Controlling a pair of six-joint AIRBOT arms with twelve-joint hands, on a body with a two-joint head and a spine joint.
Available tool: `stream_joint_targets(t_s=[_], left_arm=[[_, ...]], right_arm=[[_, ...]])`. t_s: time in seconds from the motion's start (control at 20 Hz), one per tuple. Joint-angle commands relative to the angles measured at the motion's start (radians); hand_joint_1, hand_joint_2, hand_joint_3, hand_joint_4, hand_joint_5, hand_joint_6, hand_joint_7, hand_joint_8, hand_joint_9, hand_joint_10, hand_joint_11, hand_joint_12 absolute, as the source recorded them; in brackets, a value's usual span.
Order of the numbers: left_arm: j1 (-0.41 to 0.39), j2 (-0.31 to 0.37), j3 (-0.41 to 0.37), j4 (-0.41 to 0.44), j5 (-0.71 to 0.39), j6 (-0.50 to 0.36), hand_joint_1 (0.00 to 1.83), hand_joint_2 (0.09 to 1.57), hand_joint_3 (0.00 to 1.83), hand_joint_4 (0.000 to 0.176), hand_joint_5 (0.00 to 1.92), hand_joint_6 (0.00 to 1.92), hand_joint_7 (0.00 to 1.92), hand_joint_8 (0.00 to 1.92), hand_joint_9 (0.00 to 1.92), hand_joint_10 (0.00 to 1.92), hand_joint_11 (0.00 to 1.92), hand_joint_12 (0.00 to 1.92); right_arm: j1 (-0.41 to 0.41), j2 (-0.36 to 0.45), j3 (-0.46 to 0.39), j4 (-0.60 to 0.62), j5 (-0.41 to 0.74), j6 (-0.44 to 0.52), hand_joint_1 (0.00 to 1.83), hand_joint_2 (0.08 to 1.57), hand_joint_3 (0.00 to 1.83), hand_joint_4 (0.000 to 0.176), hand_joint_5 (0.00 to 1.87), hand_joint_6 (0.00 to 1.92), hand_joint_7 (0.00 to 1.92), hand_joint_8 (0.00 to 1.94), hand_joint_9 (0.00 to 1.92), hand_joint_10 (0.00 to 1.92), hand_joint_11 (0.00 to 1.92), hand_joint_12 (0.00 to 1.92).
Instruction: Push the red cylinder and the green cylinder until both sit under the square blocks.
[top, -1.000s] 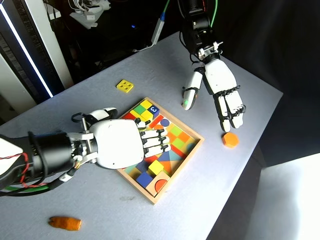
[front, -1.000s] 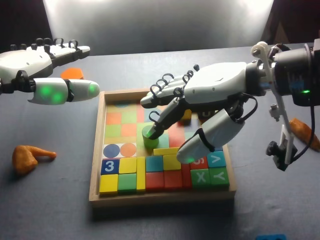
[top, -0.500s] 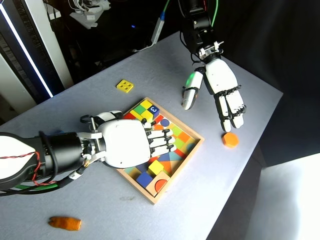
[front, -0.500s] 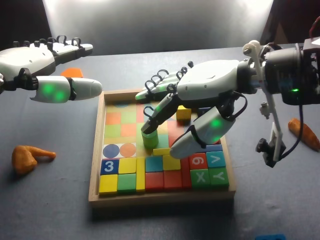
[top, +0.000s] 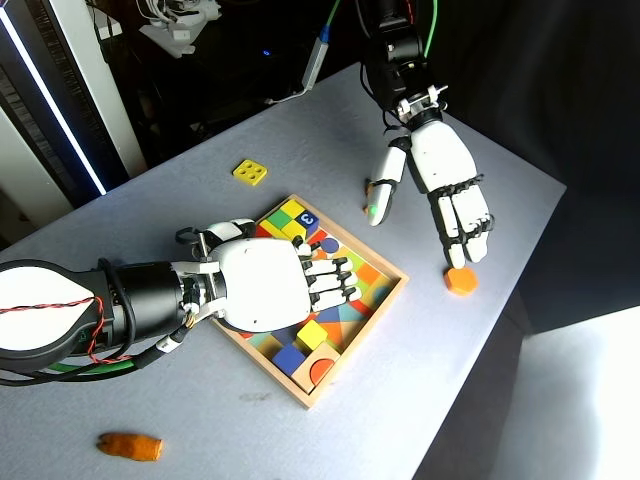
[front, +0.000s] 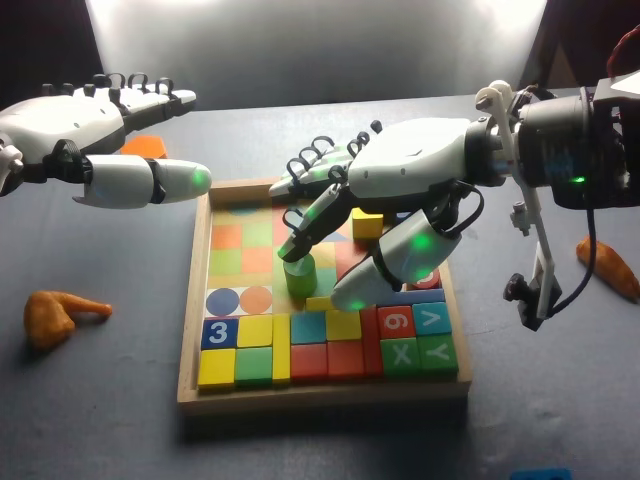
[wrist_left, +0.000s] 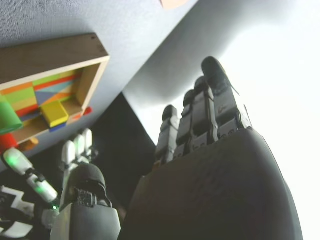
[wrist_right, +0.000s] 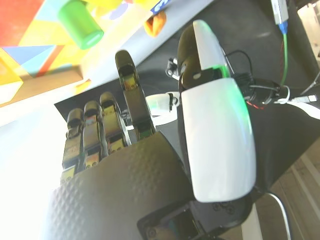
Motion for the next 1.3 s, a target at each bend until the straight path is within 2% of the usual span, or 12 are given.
stream_joint_targets(t_s=[0.0,0.4,0.6,0.7,0.75,0.8,0.9,0.95,1.0,1.15,1.2,1.25], left_arm=[[-0.014,-0.001,0.007,-0.014,-0.105,-0.001,0.0,1.15,0.02,0.094,0.03,0.0,0.0,0.0,0.02,0.01,0.0,0.4],[-0.017,-0.006,0.01,-0.01,-0.102,-0.001,0.0,1.17,0.0,0.132,0.04,0.0,0.0,0.0,0.0,0.0,0.0,0.17],[-0.017,-0.007,0.009,-0.01,-0.1,-0.001,0.0,1.2,0.0,0.084,0.02,0.0,0.0,0.0,0.01,0.0,0.0,0.34],[-0.017,-0.008,0.009,-0.01,-0.1,-0.001,0.0,1.21,0.0,0.1,0.03,0.0,0.0,0.0,0.0,0.0,0.0,0.28],[-0.017,-0.009,0.009,-0.01,-0.1,-0.001,0.0,1.24,0.0,0.07,0.03,0.0,0.01,0.0,0.02,0.01,0.0,0.36],[-0.017,-0.009,0.009,-0.01,-0.1,-0.001,0.0,1.26,0.0,0.07,0.02,0.0,0.02,0.0,0.04,0.01,0.0,0.45],[-0.017,-0.009,0.01,-0.01,-0.1,-0.001,0.05,1.27,0.0,0.116,0.03,0.0,0.01,0.0,0.04,0.0,0.0,0.52],[-0.017,-0.009,0.01,-0.01,-0.1,-0.001,0.06,1.29,0.0,0.108,0.03,0.0,0.01,0.0,0.04,0.0,0.0,0.56],[-0.017,-0.009,0.01,-0.01,-0.1,-0.001,0.01,1.3,0.0,0.064,0.03,0.0,0.02,0.0,0.06,0.0,0.0,0.62],[-0.017,-0.009,0.01,-0.01,-0.099,-0.001,0.0,1.2,0.0,0.085,0.02,0.0,0.01,0.0,0.07,0.0,0.0,0.62],[-0.017,-0.009,0.01,-0.01,-0.099,-0.001,0.0,1.22,0.0,0.054,0.03,0.0,0.03,0.0,0.08,0.01,0.0,0.67],[-0.017,-0.009,0.01,-0.01,-0.099,-0.001,0.0,1.2,0.0,0.076,0.02,0.0,0.02,0.0,0.08,0.01,0.0,0.68]], right_arm=[[0.006,0.001,0.005,0.057,0.027,0.0,0.27,1.07,0.0,0.158,0.55,0.0,0.02,0.0,0.0,0.0,0.0,0.12],[-0.002,-0.02,0.026,0.057,0.018,-0.002,0.33,1.07,0.0,0.163,0.56,0.0,0.02,0.0,0.0,0.0,0.0,0.13],[-0.004,-0.02,0.029,0.057,0.013,-0.002,0.32,1.07,0.0,0.154,0.56,0.0,0.03,0.0,0.0,0.0,0.0,0.15],[-0.005,-0.02,0.032,0.057,0.009,-0.002,0.32,1.07,0.0,0.152,0.56,0.0,0.02,0.0,0.0,0.0,0.0,0.12],[-0.006,-0.02,0.033,0.057,0.005,-0.003,0.33,1.07,0.0,0.152,0.56,0.0,0.02,0.0,0.0,0.0,0.0,0.09],[-0.006,-0.02,0.034,0.057,0.003,-0.003,0.35,1.06,0.0,0.158,0.56,0.0,0.03,0.0,0.0,0.0,0.0,0.05],[-0.005,-0.02,0.036,0.057,0.0,-0.003,0.34,1.06,0.0,0.169,0.56,0.0,0.03,0.0,0.0,0.0,0.0,0.05],[-0.006,-0.02,0.036,0.057,0.0,-0.003,0.32,1.07,0.0,0.17,0.56,0.0,0.03,0.0,0.0,0.0,0.0,0.05],[-0.008,-0.02,0.036,0.057,0.0,-0.003,0.32,1.08,0.0,0.164,0.56,0.0,0.03,0.0,0.0,0.0,0.0,0.05],[-0.015,-0.022,0.036,0.057,-0.004,-0.002,0.33,1.07,0.0,0.158,0.56,0.0,0.03,0.0,0.0,0.0,0.01,0.05],[-0.016,-0.022,0.036,0.057,-0.004,-0.002,0.33,1.07,0.0,0.159,0.56,0.0,0.03,0.0,0.0,0.0,0.01,0.05],[-0.016,-0.022,0.036,0.057,-0.004,-0.002,0.32,1.07,0.0,0.155,0.56,0.0,0.03,0.0,0.0,0.0,0.01,0.06]])
